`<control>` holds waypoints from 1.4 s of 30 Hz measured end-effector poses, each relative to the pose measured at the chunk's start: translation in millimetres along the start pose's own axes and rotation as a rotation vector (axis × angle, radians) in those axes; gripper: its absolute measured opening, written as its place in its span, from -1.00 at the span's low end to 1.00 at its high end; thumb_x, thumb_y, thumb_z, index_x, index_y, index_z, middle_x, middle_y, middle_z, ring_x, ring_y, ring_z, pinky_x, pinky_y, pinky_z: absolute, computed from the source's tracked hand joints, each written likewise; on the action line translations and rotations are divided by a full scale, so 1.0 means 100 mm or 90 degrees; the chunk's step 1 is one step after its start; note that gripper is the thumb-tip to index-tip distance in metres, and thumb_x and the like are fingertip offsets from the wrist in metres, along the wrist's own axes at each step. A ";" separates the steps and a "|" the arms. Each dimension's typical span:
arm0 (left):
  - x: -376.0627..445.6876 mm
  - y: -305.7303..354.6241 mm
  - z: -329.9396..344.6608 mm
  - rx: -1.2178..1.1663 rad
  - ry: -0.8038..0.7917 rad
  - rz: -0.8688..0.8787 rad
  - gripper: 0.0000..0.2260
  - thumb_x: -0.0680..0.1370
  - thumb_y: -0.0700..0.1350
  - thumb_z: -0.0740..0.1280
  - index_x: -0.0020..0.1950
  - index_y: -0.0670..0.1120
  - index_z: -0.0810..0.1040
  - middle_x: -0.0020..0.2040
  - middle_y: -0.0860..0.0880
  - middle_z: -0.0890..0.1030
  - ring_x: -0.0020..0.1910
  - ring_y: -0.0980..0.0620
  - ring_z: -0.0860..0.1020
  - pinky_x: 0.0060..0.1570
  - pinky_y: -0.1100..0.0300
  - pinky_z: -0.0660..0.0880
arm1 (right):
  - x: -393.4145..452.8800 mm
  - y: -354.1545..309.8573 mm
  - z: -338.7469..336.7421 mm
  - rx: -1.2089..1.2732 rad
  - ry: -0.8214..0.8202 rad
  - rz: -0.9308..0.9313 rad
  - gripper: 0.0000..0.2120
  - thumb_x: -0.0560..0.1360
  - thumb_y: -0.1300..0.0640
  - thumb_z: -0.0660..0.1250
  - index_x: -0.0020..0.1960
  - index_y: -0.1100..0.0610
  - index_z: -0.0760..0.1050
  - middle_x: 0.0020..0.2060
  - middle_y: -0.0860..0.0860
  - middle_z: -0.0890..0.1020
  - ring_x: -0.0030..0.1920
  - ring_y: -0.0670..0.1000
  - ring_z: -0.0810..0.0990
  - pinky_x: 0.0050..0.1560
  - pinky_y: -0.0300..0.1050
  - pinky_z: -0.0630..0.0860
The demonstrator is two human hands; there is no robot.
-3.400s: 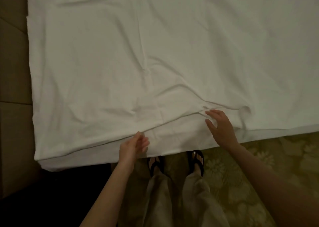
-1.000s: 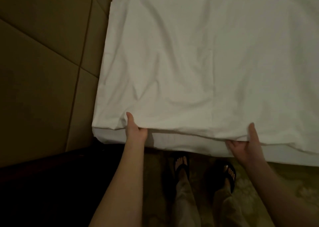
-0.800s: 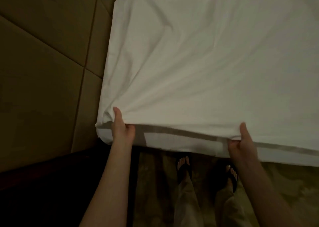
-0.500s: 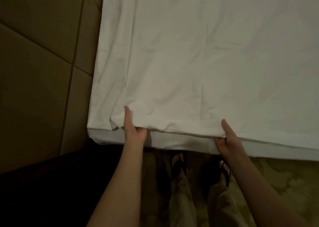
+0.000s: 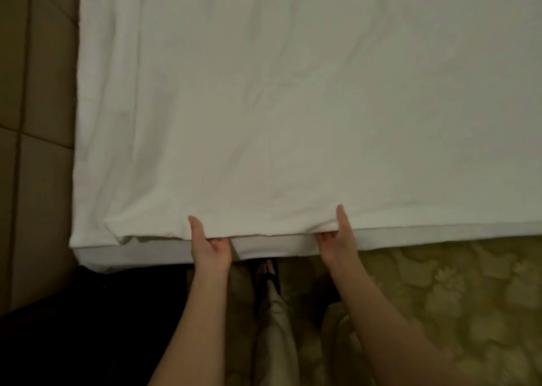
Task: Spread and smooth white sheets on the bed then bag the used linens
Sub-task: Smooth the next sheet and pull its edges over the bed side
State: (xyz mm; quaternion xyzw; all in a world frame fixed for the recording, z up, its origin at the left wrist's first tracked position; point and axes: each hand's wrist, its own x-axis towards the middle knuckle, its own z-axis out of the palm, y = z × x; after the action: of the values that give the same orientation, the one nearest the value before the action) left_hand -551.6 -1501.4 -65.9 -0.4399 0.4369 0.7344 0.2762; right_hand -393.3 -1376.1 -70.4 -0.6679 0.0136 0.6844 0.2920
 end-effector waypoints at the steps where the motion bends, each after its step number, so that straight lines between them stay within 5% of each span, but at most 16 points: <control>1: -0.06 -0.10 0.05 0.009 -0.015 -0.010 -0.82 0.59 -0.01 0.32 0.09 -0.08 0.58 -0.02 0.00 0.68 -0.02 0.08 0.64 0.11 0.15 0.56 | 0.03 -0.18 -0.03 0.034 0.006 -0.023 -0.72 0.51 0.05 0.39 0.16 0.14 0.51 0.05 0.08 0.64 0.01 0.07 0.62 -0.15 -0.05 0.59; 6: -0.41 -1.09 0.26 0.047 -0.034 -0.106 -0.71 0.54 -0.13 0.39 0.25 -0.15 0.55 0.16 -0.11 0.63 0.16 -0.03 0.60 0.17 0.03 0.54 | 0.37 -1.14 -0.51 0.106 0.063 -0.124 -0.73 0.54 -0.04 0.35 0.14 0.09 0.53 0.12 0.07 0.63 0.07 0.06 0.62 0.17 0.03 0.56; 10: -0.75 -2.00 0.48 0.065 -0.016 -0.160 -0.67 0.52 -0.15 0.42 0.26 -0.18 0.54 0.14 -0.13 0.64 0.13 -0.06 0.60 0.24 -0.01 0.51 | 0.65 -1.92 -0.85 0.133 0.100 -0.165 -0.74 0.54 0.01 0.37 0.18 0.10 0.54 0.13 0.04 0.64 0.01 0.00 0.65 0.13 -0.01 0.58; 14: -1.03 -2.72 0.79 0.112 -0.014 -0.125 -0.72 0.54 -0.10 0.39 0.22 -0.16 0.54 0.03 -0.08 0.65 -0.04 0.00 0.61 0.10 0.08 0.56 | 0.86 -2.63 -1.14 0.113 0.119 -0.164 -0.72 0.53 0.06 0.39 0.21 0.12 0.50 0.11 0.02 0.62 0.00 -0.02 0.62 0.07 -0.12 0.59; 17: -1.11 -2.92 0.82 0.086 -0.001 -0.087 -0.78 0.58 -0.05 0.33 0.15 -0.13 0.55 0.17 -0.10 0.62 0.11 -0.03 0.59 0.29 -0.01 0.46 | 0.84 -3.10 -1.31 0.079 0.107 -0.161 -0.70 0.51 0.06 0.41 0.18 0.15 0.49 0.02 0.01 0.62 -0.04 -0.04 0.61 -0.14 -0.24 0.60; 20: -1.04 -3.04 0.77 -0.042 0.058 -0.132 -0.60 0.57 0.28 0.17 0.07 -0.02 0.54 0.29 0.04 0.56 -0.08 0.27 0.57 0.04 0.40 0.49 | 0.84 -3.12 -1.54 0.009 0.097 -0.103 -0.68 0.53 0.07 0.38 0.17 0.25 0.48 0.01 0.06 0.61 -0.11 -0.03 0.58 -0.19 -0.27 0.58; 22: -0.95 -3.11 0.75 -0.037 0.089 -0.068 -0.36 0.47 0.45 0.12 0.30 0.00 0.49 0.11 0.22 0.62 -0.18 0.34 0.54 -0.14 0.50 0.45 | 0.92 -3.07 -1.66 -0.015 0.088 -0.046 -0.65 0.54 0.12 0.36 0.23 0.31 0.46 0.13 0.16 0.59 -0.03 0.04 0.58 -0.01 -0.13 0.55; 25: -1.05 -3.21 0.90 0.043 0.114 0.007 -0.60 0.56 0.16 0.30 0.31 -0.02 0.49 0.22 0.06 0.59 -0.08 0.16 0.57 0.06 0.30 0.52 | 1.03 -3.25 -1.62 -0.009 0.028 -0.021 -0.71 0.46 0.16 0.43 0.14 0.24 0.52 0.12 0.16 0.60 0.00 0.05 0.59 -0.15 -0.15 0.62; 28: -1.28 -3.41 1.13 0.081 0.040 -0.038 -0.78 0.59 0.09 0.29 0.10 -0.03 0.54 0.13 -0.02 0.61 -0.11 0.04 0.57 0.06 0.13 0.50 | 1.11 -3.53 -1.54 0.039 0.003 -0.018 -0.57 0.44 0.07 0.47 0.26 0.18 0.52 0.08 0.10 0.65 0.07 0.07 0.62 0.13 -0.04 0.57; 32: -1.37 -3.64 1.18 0.075 -0.009 -0.020 -0.70 0.60 0.06 0.26 0.22 -0.09 0.52 0.10 -0.06 0.62 0.07 -0.02 0.58 0.25 0.05 0.43 | 1.13 -3.82 -1.57 0.090 -0.006 -0.063 -0.66 0.53 0.03 0.37 0.26 0.10 0.51 0.10 0.02 0.65 0.06 0.02 0.63 0.13 -0.13 0.56; 34: -1.25 -3.68 1.07 0.084 -0.005 -0.006 -0.59 0.56 0.07 0.31 0.32 -0.12 0.48 0.20 -0.08 0.60 0.14 -0.03 0.56 0.27 0.06 0.41 | 1.18 -3.69 -1.62 0.144 0.030 0.019 -0.71 0.56 -0.05 0.32 0.27 -0.04 0.47 0.15 -0.07 0.59 0.11 0.02 0.58 0.17 -0.25 0.50; 36: -1.12 -3.71 0.98 0.044 0.035 -0.005 -0.41 0.44 0.08 0.43 0.41 -0.11 0.43 0.33 -0.07 0.54 0.25 -0.04 0.52 0.31 0.05 0.40 | 1.27 -3.50 -1.76 0.091 0.042 -0.005 -0.52 0.48 -0.16 0.39 0.32 0.02 0.44 0.29 0.06 0.50 0.20 0.13 0.53 0.28 -0.05 0.46; 37: -1.11 -3.72 0.99 0.029 0.042 -0.010 -0.40 0.42 0.09 0.44 0.41 -0.10 0.43 0.34 -0.05 0.53 0.27 -0.05 0.51 0.34 0.04 0.38 | 1.32 -3.43 -1.84 0.043 0.056 -0.024 -0.52 0.47 -0.09 0.42 0.30 0.12 0.46 0.29 0.16 0.51 0.15 0.14 0.55 0.16 0.02 0.53; 40: -1.26 -3.78 1.18 0.071 0.054 -0.006 -0.63 0.55 0.07 0.35 0.30 -0.05 0.48 0.20 0.00 0.59 0.12 0.05 0.56 0.35 0.14 0.36 | 1.37 -3.50 -1.84 0.027 0.045 0.020 -0.69 0.52 0.15 0.38 0.21 0.25 0.50 0.21 0.19 0.57 0.02 0.09 0.59 -0.10 -0.05 0.64; 42: -1.43 -3.97 1.26 0.107 0.065 -0.014 -0.68 0.53 0.04 0.37 0.23 -0.05 0.49 0.12 -0.01 0.61 -0.05 0.14 0.56 0.23 0.20 0.41 | 1.39 -3.58 -1.87 0.053 0.012 0.011 -0.66 0.58 0.15 0.28 0.33 0.22 0.43 0.24 0.12 0.55 0.07 0.07 0.58 0.10 -0.05 0.58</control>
State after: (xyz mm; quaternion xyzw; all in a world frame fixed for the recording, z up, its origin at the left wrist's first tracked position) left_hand -223.1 -1208.0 -67.9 -0.4566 0.5055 0.6690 0.2975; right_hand -66.2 -1102.9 -85.3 -0.6614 0.0505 0.6793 0.3138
